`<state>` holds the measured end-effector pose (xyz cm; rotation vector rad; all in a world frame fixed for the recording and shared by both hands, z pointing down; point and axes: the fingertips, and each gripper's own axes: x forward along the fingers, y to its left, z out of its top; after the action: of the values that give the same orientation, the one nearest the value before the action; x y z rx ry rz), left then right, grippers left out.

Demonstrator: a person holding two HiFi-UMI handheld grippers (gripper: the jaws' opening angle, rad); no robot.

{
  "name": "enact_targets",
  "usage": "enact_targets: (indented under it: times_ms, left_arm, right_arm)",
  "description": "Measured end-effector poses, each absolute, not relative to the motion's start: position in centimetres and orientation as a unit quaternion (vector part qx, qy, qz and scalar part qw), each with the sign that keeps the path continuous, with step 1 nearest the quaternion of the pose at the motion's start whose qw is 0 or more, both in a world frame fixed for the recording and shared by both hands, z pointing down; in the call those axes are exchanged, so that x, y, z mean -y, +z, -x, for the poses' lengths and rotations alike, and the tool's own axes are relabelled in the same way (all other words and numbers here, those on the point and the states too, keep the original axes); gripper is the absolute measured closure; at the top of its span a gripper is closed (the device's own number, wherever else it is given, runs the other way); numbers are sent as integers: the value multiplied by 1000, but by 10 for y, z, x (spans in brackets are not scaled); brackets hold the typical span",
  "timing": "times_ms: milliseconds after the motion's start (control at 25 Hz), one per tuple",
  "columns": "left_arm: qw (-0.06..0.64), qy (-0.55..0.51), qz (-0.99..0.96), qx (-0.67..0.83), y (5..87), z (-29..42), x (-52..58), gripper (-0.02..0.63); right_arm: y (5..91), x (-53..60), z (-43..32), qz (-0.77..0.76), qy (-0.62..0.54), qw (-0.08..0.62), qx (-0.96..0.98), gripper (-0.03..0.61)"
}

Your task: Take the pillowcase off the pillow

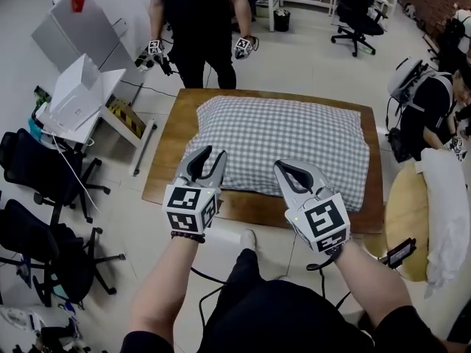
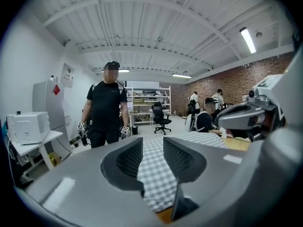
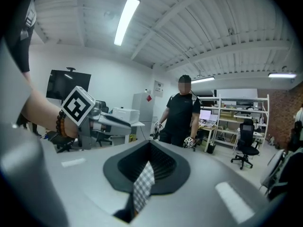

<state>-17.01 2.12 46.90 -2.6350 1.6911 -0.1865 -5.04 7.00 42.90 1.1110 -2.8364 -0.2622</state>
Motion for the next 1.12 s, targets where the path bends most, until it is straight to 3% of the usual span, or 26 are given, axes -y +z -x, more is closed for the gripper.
enact_targets:
  times_ms: [520,1120]
  left_arm:
    - [-93,-138,812,-559,514,354,137,388]
    - [-254,-281,787,-487,671,414,269,330]
  right_arm:
    - [388,55,141,-387,-49,84,917,578]
    - [377,179,186,-423,-12,123,898,578]
